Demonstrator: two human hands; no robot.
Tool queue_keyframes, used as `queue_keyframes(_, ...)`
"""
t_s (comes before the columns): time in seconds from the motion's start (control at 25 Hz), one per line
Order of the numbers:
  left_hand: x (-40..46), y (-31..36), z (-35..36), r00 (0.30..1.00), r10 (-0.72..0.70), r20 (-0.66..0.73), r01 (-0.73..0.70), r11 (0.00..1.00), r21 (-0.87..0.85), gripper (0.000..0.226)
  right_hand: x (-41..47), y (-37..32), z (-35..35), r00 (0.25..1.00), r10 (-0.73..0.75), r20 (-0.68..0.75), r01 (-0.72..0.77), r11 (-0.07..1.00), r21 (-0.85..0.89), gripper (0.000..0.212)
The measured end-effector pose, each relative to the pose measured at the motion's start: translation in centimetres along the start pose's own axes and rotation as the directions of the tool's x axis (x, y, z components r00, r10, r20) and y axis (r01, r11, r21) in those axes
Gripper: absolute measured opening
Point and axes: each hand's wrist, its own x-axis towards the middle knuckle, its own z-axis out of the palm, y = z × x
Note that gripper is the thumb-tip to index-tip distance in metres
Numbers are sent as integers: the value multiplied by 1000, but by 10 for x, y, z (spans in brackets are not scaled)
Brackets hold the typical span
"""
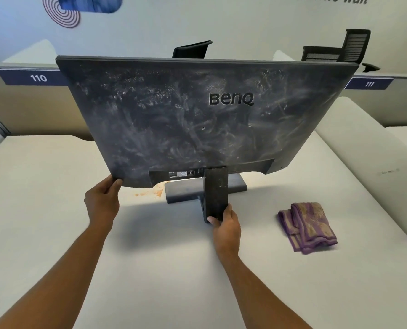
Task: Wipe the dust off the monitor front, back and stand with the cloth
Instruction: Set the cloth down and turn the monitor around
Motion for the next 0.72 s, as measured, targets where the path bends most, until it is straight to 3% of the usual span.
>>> queue_keyframes(0.24, 5, 3, 6, 1000, -15, -3, 15, 1000, 8, 30, 5, 0, 2, 999, 36, 4, -36, 998, 42, 47)
queue_keyframes(0.52, -22, 1, 12, 991, -134, 6, 134, 986, -98, 36, 11, 10, -22, 997, 6, 74, -6, 1000, -7, 70)
queue_keyframes(0.6, -48, -6, 24, 975, -216, 46, 220, 968, -119, 46, 8, 21, -37, 999, -15, 35, 13, 999, 31, 68)
queue_keyframes(0.72, -91, -10, 47, 943, -255, 213, 270, 962, -48, 49, 5, 43, -66, 995, -70, -70, 69, 997, -20, 53)
